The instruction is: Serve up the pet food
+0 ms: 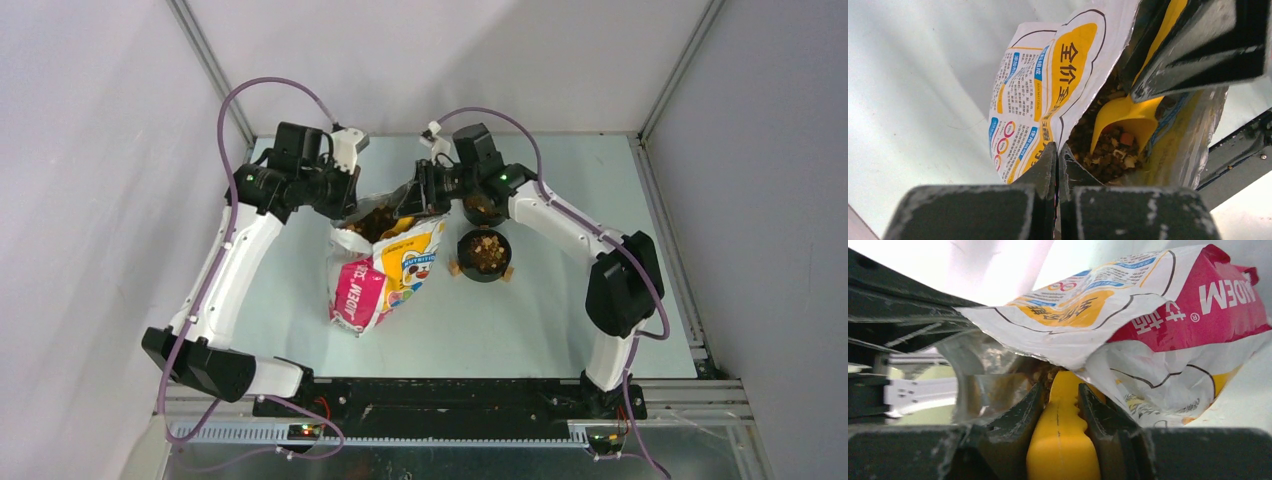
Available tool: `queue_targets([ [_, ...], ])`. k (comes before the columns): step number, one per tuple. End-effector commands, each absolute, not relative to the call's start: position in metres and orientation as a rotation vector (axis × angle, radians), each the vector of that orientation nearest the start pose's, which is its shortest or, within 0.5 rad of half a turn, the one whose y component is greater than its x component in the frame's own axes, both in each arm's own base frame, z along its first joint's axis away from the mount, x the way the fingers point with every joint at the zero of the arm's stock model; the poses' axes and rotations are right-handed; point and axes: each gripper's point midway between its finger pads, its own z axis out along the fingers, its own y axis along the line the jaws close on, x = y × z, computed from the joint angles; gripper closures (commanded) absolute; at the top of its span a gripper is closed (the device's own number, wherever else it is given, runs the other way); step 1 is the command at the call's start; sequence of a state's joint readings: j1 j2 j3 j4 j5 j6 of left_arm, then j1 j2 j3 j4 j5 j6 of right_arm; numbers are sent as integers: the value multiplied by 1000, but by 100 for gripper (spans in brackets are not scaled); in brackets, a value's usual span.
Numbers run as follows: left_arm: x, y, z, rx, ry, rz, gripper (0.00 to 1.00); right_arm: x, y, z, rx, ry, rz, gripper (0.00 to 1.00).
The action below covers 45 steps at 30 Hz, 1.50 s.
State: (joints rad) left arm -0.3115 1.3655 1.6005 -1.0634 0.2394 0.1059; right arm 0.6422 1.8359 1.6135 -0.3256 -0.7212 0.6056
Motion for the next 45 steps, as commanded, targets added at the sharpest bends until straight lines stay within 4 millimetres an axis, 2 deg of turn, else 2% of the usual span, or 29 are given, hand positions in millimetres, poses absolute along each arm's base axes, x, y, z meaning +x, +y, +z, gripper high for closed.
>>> queue_targets([
  [1, 305, -127, 298, 626, 2226, -317, 100, 301, 391, 280, -330, 2338, 1716, 100],
  [6, 310, -126, 304, 616, 2127, -294, 100, 312, 383, 300, -290, 2292, 1760, 100],
  [15, 309, -128, 296, 643, 2142, -307, 100, 334, 356, 320, -169, 2212, 1822, 100],
  [20, 307, -129, 300, 647, 2135, -317, 100, 339, 344, 339, -126, 2151, 1832, 100],
  [27, 305, -128, 308, 688, 2131, -302, 100, 359, 333, 354, -14, 2089, 1824, 100],
  [29, 306, -128, 308, 706, 2136, -299, 100, 363, 331, 354, 20, 2071, 1852, 100],
  [34, 310, -128, 307, 733, 2134, -281, 100, 375, 327, 336, 167, 2087, 1882, 100],
  [38, 317, -129, 313, 735, 2113, -272, 100, 380, 327, 330, 233, 2085, 1932, 100],
  [39, 318, -128, 313, 739, 2115, -267, 100, 380, 327, 336, 233, 2063, 1963, 100],
  [43, 319, -126, 318, 755, 2115, -245, 100, 375, 309, 339, 248, 2003, 2034, 100],
  [45, 318, -126, 321, 762, 2120, -246, 100, 378, 305, 335, 283, 1971, 2058, 100],
])
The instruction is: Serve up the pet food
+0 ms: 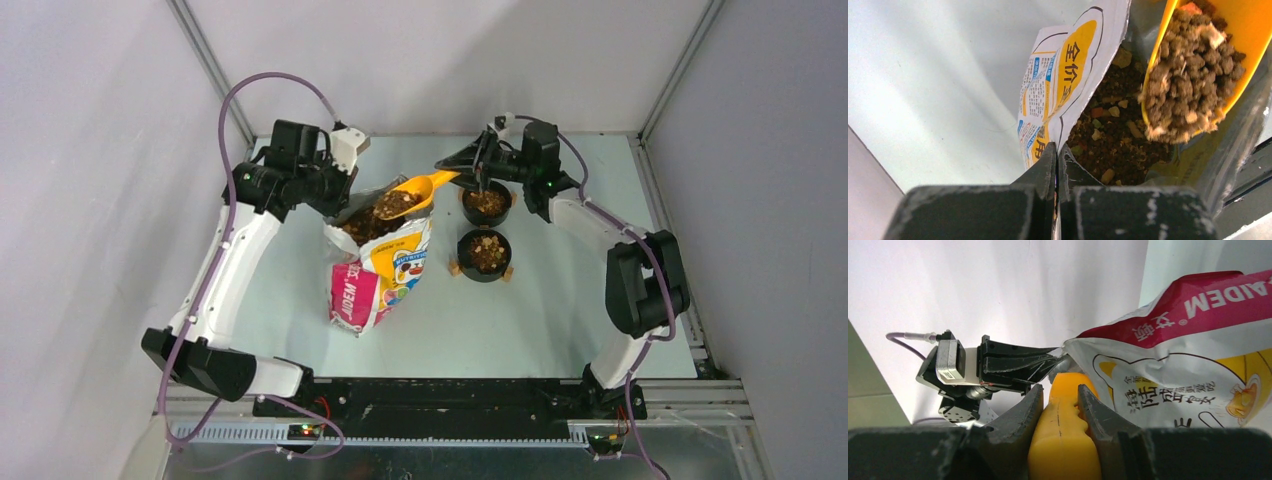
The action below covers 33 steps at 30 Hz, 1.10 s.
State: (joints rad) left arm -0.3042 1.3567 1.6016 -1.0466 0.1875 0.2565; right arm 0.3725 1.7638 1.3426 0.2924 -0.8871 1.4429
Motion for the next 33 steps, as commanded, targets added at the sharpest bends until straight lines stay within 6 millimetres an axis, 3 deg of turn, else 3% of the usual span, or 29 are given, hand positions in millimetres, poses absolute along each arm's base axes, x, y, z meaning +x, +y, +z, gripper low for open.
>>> queue_targets([
  [1, 319, -127, 329, 757, 2109, -247, 100, 381, 306, 336, 275, 1934, 2068, 100],
  [6, 322, -124, 331, 768, 2136, -223, 100, 389, 317, 314, 419, 1867, 2183, 100],
  [10, 322, -121, 329, 780, 2144, -206, 100, 390, 315, 321, 424, 1789, 2232, 100],
  [18, 326, -116, 325, 781, 2139, -160, 100, 382, 308, 319, 421, 1816, 2223, 100],
  [24, 330, -110, 331, 767, 2112, -116, 100, 382, 282, 324, 444, 1815, 2149, 100],
  [33, 323, -109, 321, 779, 2151, -129, 100, 385, 231, 325, 496, 1749, 2009, 100],
])
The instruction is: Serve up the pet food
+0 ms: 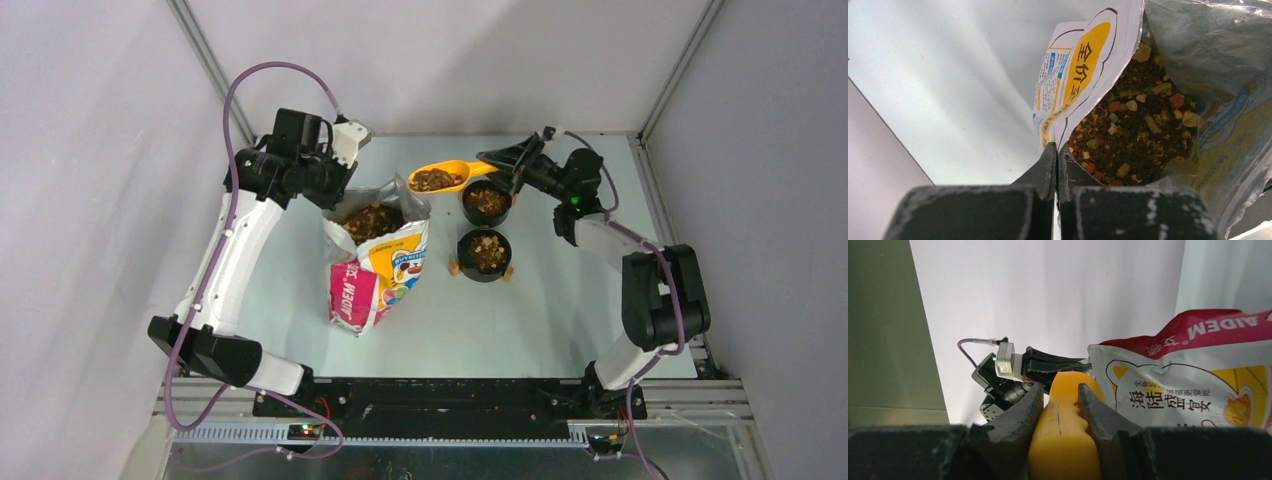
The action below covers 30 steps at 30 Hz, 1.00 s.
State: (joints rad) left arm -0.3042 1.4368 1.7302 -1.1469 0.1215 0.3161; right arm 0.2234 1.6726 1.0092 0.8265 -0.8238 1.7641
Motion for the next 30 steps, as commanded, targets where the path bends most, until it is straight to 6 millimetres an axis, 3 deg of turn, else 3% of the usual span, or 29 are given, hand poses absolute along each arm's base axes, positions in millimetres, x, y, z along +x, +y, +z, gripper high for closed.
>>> queue_targets([
  [1, 321, -110, 322, 783, 2149, -139, 100, 388, 222, 321, 519, 1743, 1984, 100],
  [8, 311, -115, 332, 773, 2117, -190, 100, 404, 174, 308, 623, 1700, 1847, 100],
  [18, 303, -121, 331, 784, 2114, -244, 100, 421, 108, 277, 761, 1647, 1640, 100],
  [25, 300, -124, 333, 791, 2110, -268, 100, 434, 72, 256, 825, 1633, 1480, 100],
  [30, 298, -126, 332, 784, 2111, -288, 100, 442, 62, 238, 835, 1649, 1407, 100],
])
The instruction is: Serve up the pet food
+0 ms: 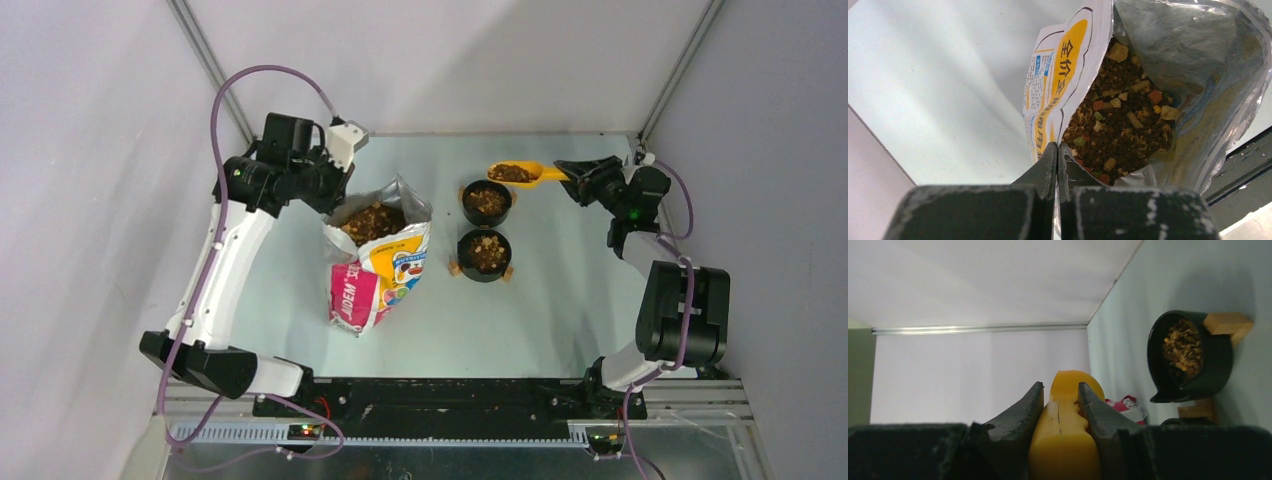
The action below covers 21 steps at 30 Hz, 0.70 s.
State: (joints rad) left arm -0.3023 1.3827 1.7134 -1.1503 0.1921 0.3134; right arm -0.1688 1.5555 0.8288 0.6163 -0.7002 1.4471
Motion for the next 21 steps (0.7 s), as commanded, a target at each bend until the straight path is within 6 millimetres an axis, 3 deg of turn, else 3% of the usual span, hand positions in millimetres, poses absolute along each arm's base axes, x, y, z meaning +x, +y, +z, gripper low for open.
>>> queue_targets([
  [1, 298, -126, 331, 784, 2112, -291, 100, 444, 62, 236, 824, 1653, 1392, 100],
  [12, 293, -125, 327, 783, 2121, -295, 100, 460, 66, 201, 802, 1747, 1217, 100],
  [21, 290, -126, 325, 781, 2125, -309, 100, 474, 69, 196, 744, 1783, 1111, 100],
])
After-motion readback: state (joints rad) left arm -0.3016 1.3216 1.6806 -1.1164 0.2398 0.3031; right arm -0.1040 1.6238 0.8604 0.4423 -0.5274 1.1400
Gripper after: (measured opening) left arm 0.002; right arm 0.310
